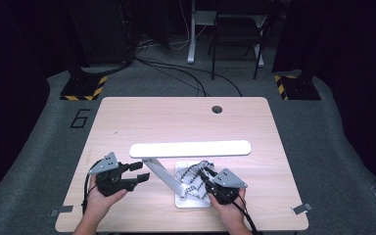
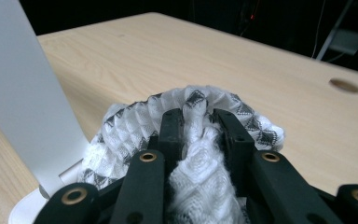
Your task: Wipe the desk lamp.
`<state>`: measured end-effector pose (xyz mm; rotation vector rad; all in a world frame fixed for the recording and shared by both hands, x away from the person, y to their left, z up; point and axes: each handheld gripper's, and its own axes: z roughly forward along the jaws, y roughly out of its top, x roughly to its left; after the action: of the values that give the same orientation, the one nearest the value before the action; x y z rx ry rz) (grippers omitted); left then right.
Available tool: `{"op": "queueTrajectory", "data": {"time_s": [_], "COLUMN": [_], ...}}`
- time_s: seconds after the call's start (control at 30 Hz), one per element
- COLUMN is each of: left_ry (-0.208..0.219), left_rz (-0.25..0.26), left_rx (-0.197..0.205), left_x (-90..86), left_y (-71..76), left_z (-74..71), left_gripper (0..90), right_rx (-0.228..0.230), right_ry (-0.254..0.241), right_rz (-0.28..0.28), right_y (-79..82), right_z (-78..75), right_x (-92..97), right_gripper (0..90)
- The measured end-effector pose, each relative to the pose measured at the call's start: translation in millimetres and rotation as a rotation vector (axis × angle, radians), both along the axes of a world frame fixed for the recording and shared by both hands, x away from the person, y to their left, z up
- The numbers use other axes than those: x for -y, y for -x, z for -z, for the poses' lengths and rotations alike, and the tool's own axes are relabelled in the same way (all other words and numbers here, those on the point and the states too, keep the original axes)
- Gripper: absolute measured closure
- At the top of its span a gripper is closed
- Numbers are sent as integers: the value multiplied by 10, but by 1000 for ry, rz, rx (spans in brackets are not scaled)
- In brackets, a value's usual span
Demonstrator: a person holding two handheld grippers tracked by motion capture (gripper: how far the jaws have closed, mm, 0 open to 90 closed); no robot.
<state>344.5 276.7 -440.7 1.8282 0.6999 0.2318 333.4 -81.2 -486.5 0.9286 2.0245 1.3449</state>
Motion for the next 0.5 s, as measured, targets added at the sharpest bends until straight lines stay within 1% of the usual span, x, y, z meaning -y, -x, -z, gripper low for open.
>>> {"op": "queueTrajectory", "data": {"time_s": [0.03, 0.07, 0.1, 0.13, 0.17, 0.2, 0.23, 0.27, 0.3, 0.33, 0.37, 0.4, 0.43, 0.47, 0.5], "left_ry": [-6, -2, -3, 1, -1, -2, -3, -6, -9, -9, -9, -18, -19, -19, -25], "left_rz": [7, 5, 5, 0, -2, 0, -7, -4, -1, -8, -13, -16, -19, -21, -16], "left_rx": [-2, -6, -3, 1, -5, -9, 0, -3, -7, -4, -13, -16, -18, -24, -20], "left_x": [-2, 4, 2, 4, 2, 3, 7, 7, 7, 14, 20, 21, 27, 34, 35], "left_y": [-2, -4, -8, -17, -22, -23, -28, -34, -40, -45, -52, -64, -71, -74, -82], "left_z": [2, 11, 15, 24, 31, 36, 44, 53, 60, 73, 88, 105, 121, 132, 137], "left_gripper": [448, 448, 448, 448, 448, 448, 448, 448, 448, 448, 448, 448, 448, 448, 448], "right_rx": [-13, -30, -44, -42, -46, -50, -51, -61, -62, -60, -53, -48, -56, -42, -37], "right_ry": [9, 21, 28, 41, 56, 59, 63, 66, 56, 51, 47, 41, 24, 22, 18], "right_rz": [-7, -11, -6, -8, -12, -3, -2, -1, 4, 4, 4, 1, 7, 3, 0], "right_y": [-20, -31, -38, -46, -56, -64, -71, -78, -82, -83, -81, -78, -58, -60, -48], "right_z": [23, 37, 61, 73, 88, 110, 120, 130, 142, 144, 143, 139, 128, 115, 99], "right_x": [-15, -29, -61, -75, -92, -120, -130, -139, -146, -145, -140, -132, -124, -108, -92], "right_gripper": [730, 726, 722, 714, 704, 690, 670, 650, 629, 604, 579, 555, 531, 509, 496]}}
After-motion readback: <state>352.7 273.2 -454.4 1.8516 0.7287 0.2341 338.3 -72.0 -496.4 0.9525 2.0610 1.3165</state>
